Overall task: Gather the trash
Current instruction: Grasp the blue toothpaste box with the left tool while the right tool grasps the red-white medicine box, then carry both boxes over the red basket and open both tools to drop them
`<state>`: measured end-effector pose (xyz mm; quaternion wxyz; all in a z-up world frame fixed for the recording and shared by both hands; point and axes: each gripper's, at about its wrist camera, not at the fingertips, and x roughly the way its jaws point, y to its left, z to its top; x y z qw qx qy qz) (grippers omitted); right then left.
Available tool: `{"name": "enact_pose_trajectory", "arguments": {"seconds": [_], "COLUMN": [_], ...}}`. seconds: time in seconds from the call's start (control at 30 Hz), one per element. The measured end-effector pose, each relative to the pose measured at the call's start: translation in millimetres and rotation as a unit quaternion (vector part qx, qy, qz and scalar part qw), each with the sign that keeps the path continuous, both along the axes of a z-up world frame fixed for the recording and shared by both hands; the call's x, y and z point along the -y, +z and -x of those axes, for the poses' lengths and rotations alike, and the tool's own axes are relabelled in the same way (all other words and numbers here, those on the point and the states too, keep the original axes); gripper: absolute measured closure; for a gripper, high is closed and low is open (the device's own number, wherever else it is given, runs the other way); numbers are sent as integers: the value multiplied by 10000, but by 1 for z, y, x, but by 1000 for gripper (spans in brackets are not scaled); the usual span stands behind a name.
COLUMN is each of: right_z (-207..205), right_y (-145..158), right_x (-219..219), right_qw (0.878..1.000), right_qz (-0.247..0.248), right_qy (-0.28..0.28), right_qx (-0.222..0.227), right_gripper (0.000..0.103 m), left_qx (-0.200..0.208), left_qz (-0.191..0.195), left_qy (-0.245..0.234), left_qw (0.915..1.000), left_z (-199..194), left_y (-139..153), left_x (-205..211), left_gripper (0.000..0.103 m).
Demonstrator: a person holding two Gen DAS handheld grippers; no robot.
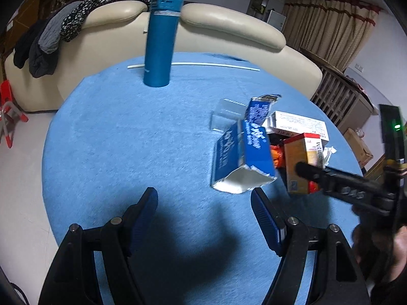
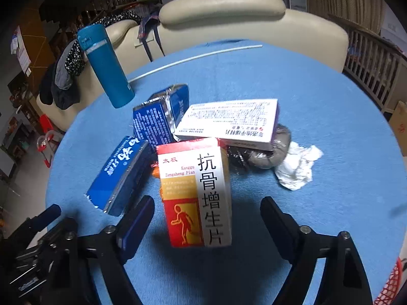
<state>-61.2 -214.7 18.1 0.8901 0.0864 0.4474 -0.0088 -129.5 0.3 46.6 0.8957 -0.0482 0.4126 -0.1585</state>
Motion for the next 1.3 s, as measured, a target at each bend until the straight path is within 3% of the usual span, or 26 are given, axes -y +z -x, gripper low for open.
{"name": "enact_pose_trajectory", "arguments": {"seconds": [0.03, 0.07, 0.33, 0.57, 0.6, 0.63, 0.67, 1.3], "right_z": [-3, -5, 14, 44, 47, 47, 50, 121], "right_y": [-4, -7, -5, -6, -6, -5, -6, 24], "right_x": [1, 1, 34, 62, 63, 63, 65, 59], "right_qw": [10000, 9999, 9984, 9954, 9951, 9948, 9946, 9902], "right_qz": [-37, -68, -525, -816, -841, -866, -887, -1018], "right_qy": [20, 34, -200, -457, -464, -472, -478, -647], "right_qx": [-51, -87, 118, 207, 221, 237, 249, 705], "right_gripper": [46, 53, 53, 53, 53, 53, 53, 53], "left_qx": [4, 7, 216, -133, -196, -254, -261, 270], "left_qz": [-5, -11, -364, -746, -695, -684, -720, -249], "left_qy": [-35, -80, -609, -362, -398, -423, -392, -526], "left_qw": [10000, 10000, 9972, 9965, 9966, 9964, 9963, 9979], "left_z": [-1, -2, -22, -57, -60, -61, -62, 14], "left_y": [1, 2, 11, -13, -17, -20, -19, 27], "left_x": [3, 7, 61, 73, 71, 70, 68, 54], "left_gripper": [27, 27, 26, 26, 37, 60, 60, 61]}}
